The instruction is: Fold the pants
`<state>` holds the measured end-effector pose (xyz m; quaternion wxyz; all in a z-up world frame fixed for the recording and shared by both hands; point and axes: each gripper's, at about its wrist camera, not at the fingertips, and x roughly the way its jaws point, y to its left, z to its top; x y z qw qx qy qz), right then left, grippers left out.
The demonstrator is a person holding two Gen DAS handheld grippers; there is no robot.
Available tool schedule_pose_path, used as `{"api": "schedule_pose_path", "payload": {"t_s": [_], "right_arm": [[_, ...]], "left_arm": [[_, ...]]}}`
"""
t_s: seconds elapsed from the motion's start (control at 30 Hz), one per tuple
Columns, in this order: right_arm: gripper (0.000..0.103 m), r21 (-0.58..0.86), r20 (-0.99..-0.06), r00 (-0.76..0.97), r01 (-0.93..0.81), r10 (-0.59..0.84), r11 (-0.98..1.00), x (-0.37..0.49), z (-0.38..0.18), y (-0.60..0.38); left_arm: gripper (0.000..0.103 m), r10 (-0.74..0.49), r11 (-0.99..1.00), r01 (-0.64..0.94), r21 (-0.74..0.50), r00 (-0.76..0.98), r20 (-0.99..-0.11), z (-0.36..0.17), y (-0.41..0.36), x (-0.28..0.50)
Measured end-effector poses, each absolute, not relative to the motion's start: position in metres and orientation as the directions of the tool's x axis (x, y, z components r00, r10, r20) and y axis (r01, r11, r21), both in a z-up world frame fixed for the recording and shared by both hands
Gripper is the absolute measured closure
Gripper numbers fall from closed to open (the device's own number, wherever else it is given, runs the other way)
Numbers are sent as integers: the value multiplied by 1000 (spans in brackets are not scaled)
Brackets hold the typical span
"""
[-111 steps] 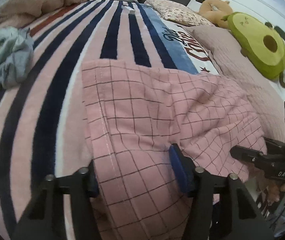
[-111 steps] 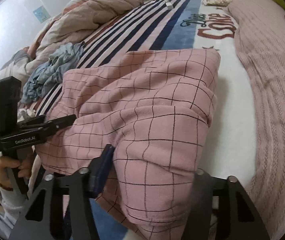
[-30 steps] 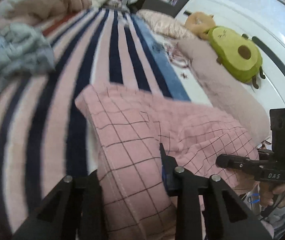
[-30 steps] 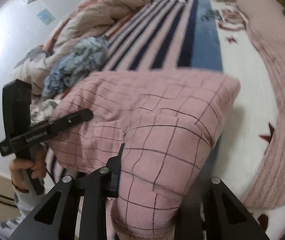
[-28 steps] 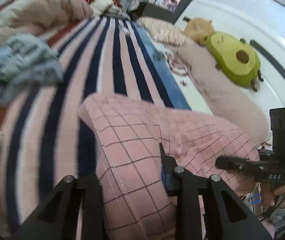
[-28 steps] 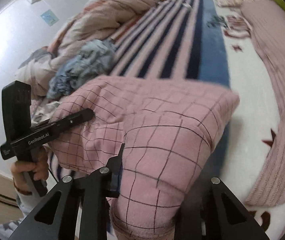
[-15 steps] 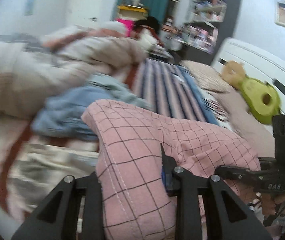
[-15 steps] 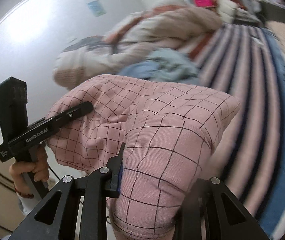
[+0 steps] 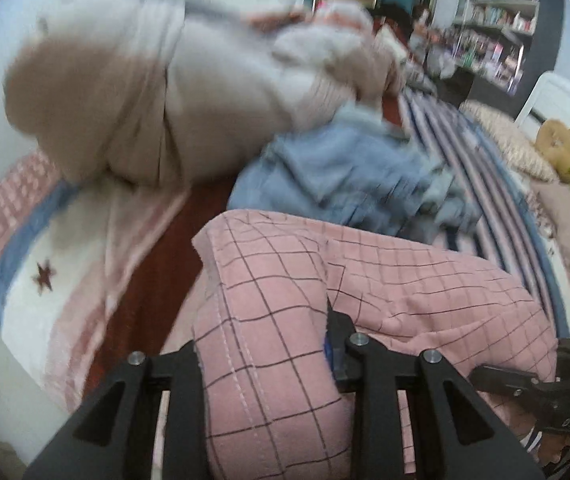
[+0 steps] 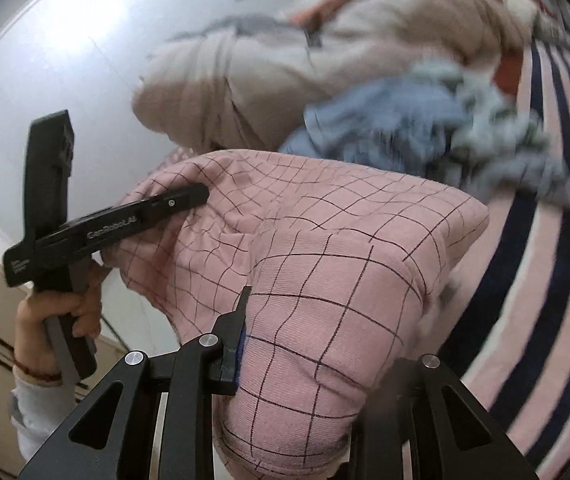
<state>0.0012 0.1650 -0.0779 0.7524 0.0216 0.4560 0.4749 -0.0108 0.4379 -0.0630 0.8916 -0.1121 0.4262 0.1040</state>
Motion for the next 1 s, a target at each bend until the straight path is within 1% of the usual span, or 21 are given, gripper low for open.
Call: {"api": "schedule_pose_path", "payload": {"t_s": [0.03, 0.07, 0.1, 0.13, 0.17, 0.2, 0.27, 0.3, 0.33, 0.43, 0.5, 0.57, 0.63, 0.7, 0.8, 0.83, 0.87, 1.0], "right_arm": [[82, 481, -673, 108, -687, 732, 544, 2, -88, 165], [81, 485, -677, 96, -687, 730, 540, 3, -95, 166], [81, 484, -678, 92, -691, 729, 537, 2, -100, 165], [80, 482, -679, 91, -694, 729, 535, 2, -104, 164], [79, 481, -680, 90, -695, 728, 535, 1, -107, 163], [77, 484, -680, 88, -692, 728, 535, 1, -108, 162], [75, 488, -682, 89, -684, 726, 542, 0, -108, 158], [75, 486, -685, 91, -682, 723, 546, -1, -108, 158], [72, 484, -687, 92, -683, 721, 547, -2, -107, 157], [71, 464, -690, 103, -697, 716, 547, -1, -103, 152], [70, 461, -691, 108, -696, 715, 550, -2, -102, 150], [67, 460, -691, 111, -695, 715, 553, -4, -101, 145], [63, 452, -691, 119, -699, 713, 555, -5, -98, 142], [63, 436, -693, 131, -708, 709, 556, -8, -94, 137], [55, 415, -690, 152, -718, 707, 559, -14, -90, 126], [52, 406, -690, 161, -721, 706, 562, -16, -89, 121], [51, 403, -688, 166, -723, 707, 562, -19, -88, 116], [51, 388, -687, 185, -724, 703, 570, -28, -82, 95]], "left_arm": [[75, 82, 951, -288, -117, 596, -799, -74, 443, -10], [70, 84, 948, -295, -116, 588, -805, -83, 446, -10], [68, 86, 947, -298, -117, 588, -804, -89, 447, -12], [63, 92, 947, -300, -113, 593, -800, -93, 447, -16], [58, 104, 947, -304, -104, 594, -798, -96, 447, -16], [56, 114, 946, -309, -95, 594, -796, -96, 445, -16], [46, 145, 943, -326, -70, 591, -793, -95, 444, -17], [44, 162, 941, -334, -56, 589, -791, -94, 442, -21], [41, 183, 940, -340, -35, 586, -789, -92, 440, -22], [40, 214, 940, -341, 3, 582, -784, -86, 434, -22], [37, 238, 937, -347, 29, 580, -779, -82, 431, -24], [29, 279, 931, -358, 68, 578, -767, -79, 426, -26], [28, 307, 926, -365, 95, 582, -753, -74, 421, -31], [28, 328, 919, -378, 110, 581, -745, -70, 418, -36], [25, 396, 896, -412, 166, 572, -718, -60, 408, -44], [22, 397, 897, -412, 162, 585, -707, -56, 404, -48], [22, 392, 898, -414, 149, 599, -698, -52, 400, -52], [21, 401, 896, -422, 135, 643, -652, -38, 371, -65]]}}
